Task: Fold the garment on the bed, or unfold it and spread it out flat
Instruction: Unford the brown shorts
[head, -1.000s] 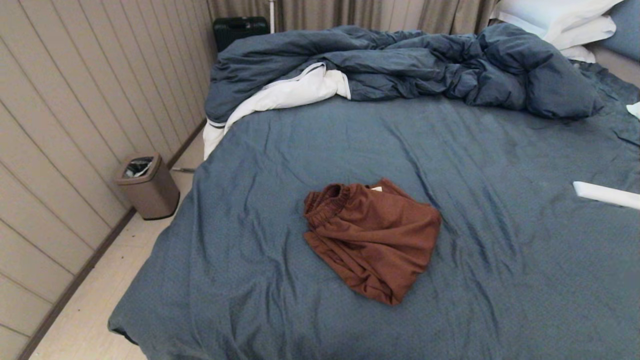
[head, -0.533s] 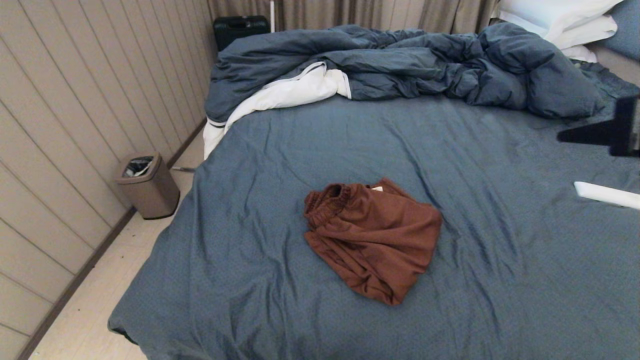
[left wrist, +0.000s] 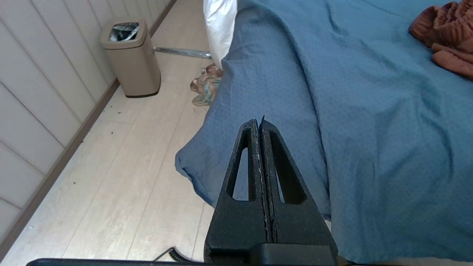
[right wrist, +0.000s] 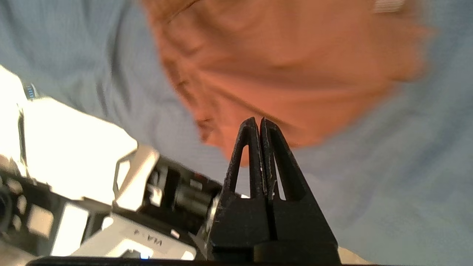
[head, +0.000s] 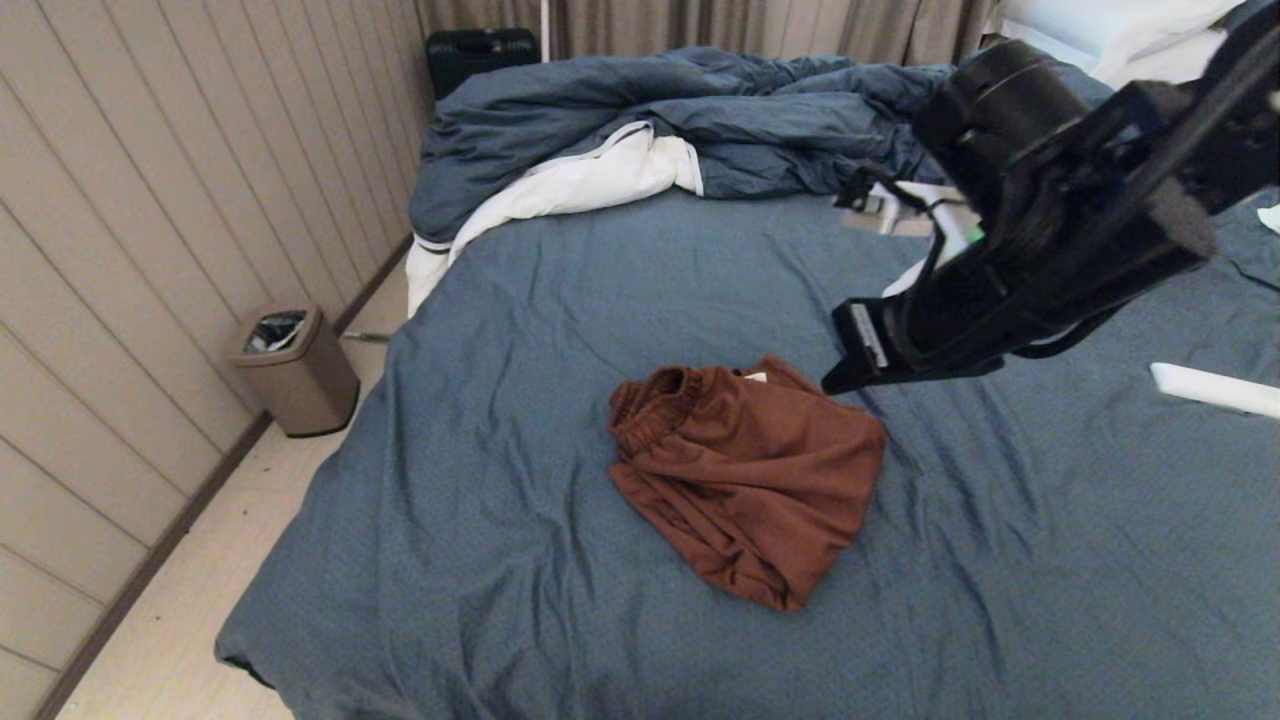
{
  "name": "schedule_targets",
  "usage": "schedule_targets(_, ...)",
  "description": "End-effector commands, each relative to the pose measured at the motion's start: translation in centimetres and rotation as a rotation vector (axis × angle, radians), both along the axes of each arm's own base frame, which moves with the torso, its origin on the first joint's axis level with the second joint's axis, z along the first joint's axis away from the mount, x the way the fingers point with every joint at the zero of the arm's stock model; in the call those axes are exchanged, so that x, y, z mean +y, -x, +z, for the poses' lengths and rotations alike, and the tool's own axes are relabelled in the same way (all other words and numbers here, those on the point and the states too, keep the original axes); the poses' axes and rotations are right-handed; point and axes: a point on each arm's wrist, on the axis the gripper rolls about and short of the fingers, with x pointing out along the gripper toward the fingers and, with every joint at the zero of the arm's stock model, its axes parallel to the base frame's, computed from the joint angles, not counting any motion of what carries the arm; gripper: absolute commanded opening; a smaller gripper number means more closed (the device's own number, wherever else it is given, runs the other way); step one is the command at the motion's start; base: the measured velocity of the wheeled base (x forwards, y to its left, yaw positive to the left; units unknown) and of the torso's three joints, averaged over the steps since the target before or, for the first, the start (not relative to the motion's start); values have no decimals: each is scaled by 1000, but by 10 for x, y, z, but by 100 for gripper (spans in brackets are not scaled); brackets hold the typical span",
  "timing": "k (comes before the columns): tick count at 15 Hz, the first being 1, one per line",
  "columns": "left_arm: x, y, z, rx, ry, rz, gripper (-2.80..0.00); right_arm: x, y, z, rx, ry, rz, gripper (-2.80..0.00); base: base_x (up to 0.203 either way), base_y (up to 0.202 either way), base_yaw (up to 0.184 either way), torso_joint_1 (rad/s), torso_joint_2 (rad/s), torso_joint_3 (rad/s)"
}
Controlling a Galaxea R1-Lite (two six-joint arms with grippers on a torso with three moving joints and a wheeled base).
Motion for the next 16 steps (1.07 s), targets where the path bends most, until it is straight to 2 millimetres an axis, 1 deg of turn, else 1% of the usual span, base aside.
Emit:
schedule_targets(1,0,0,0,-1,1,1,-280,30,-15,-29,74,59,46,-280,0,0,0,0,0,0)
schedule_targets(2,0,0,0,0,1,1,-280,38,-18,-37,85,84,53,-280,0,0,0,0,0,0)
schedule_targets(3,0,0,0,0,2,1,-280,45,-17,-42,78,125,46,0,0,0,0,0,0,0)
schedule_targets(4,0,0,0,0,2,1,-280,53,-17,-47,57,178,34,0,0,0,0,0,0,0)
schedule_targets(5,0,0,0,1,4,1,-280,61,-19,-49,28,188,34,0,0,0,0,0,0,0)
schedule_targets(7,0,0,0,1,4,1,-280,72,-24,-51,-30,166,50,0,0,0,0,0,0,0)
schedule_targets(9,0,0,1,-1,3,1,-280,78,-27,-55,-39,162,55,0,0,0,0,0,0,0)
schedule_targets(14,0,0,1,-1,4,0,-280,99,-51,-72,-135,113,35,0,0,0,0,0,0,0)
schedule_targets(16,0,0,0,1,4,1,-280,118,-53,-81,-183,109,44,0,0,0,0,0,0,0)
